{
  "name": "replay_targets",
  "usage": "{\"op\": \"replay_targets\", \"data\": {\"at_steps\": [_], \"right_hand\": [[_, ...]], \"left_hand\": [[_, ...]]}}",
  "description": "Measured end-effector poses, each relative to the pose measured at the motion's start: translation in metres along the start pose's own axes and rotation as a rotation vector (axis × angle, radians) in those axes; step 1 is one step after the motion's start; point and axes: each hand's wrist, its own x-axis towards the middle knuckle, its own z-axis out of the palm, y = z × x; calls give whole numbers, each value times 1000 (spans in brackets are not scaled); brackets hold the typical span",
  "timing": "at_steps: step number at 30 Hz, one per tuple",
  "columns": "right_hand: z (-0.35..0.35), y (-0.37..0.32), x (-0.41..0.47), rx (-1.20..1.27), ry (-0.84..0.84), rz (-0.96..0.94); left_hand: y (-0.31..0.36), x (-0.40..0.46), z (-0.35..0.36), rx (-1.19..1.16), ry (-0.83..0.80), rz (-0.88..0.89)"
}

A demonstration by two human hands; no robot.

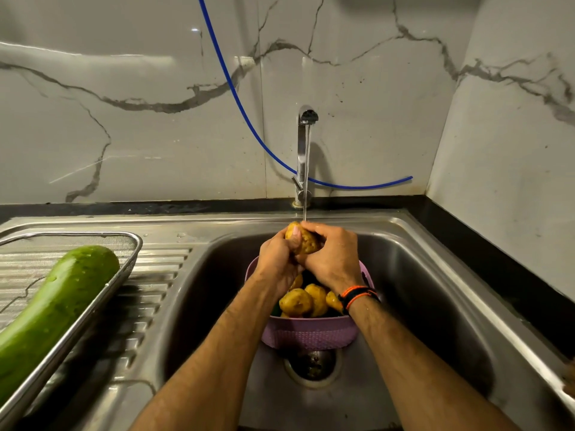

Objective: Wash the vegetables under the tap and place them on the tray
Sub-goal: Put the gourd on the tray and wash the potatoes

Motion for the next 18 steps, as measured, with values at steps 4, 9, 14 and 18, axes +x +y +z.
{"op": "replay_targets", "data": {"at_steps": [4,9,14,18], "right_hand": [[2,-2,1,8,-37,25],[-3,1,3,16,-68,11],[3,0,3,28,-24,40],[-1,2,3,22,-106,48]], "left_hand": [[0,2,-2,1,-3,-2],[-1,0,-2,45,4,8],[1,0,-4,-2,11,-16],[-1,2,-5,41,11,-10]]}}
